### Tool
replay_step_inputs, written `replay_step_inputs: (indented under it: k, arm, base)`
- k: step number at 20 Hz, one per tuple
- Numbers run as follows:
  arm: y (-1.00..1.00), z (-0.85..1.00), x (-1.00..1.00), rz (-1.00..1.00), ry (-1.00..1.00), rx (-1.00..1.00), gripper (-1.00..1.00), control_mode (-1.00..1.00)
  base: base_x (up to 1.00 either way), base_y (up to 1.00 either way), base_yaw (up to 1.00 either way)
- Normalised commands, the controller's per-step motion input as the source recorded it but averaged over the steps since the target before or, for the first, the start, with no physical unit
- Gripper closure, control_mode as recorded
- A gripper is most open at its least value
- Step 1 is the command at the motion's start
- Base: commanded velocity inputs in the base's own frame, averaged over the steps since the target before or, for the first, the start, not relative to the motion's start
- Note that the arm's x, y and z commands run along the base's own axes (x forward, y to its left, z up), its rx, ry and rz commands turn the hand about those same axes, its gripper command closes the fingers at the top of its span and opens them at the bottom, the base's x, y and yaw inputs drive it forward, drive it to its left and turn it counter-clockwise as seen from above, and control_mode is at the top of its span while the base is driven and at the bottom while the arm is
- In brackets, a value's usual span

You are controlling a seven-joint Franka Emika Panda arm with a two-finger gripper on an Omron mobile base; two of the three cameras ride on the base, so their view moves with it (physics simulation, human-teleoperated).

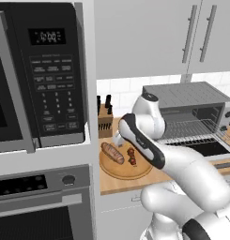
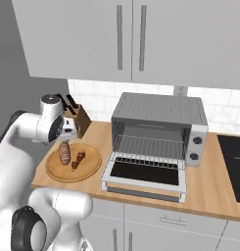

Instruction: Pick up the kebab skewer and baguette bread, and place them inside the toaster oven. Close the toaster oven door and start by setting the timer.

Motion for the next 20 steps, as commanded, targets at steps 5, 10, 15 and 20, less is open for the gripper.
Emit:
replay_step_inputs:
  k: [5, 10, 15, 20]
  arm:
    - [0.00, -0.43, 0.41, 0.05, 0.08, 0.01, -1.00, -1.00]
    - [0.05, -0.38, 0.41, 0.01, 0.07, 0.00, -1.00, -1.00]
    - [0.07, -0.19, 0.28, 0.00, 0.07, 0.00, -1.00, -1.00]
    - [0.09, -0.21, 0.21, 0.00, 0.06, 0.00, -1.00, -1.00]
  base:
    - [0.00, 0.00, 0.00]
    - [0.00, 0.00, 0.00]
    - [0.00, 0.00, 0.00]
    - [0.00, 0.00, 0.00]
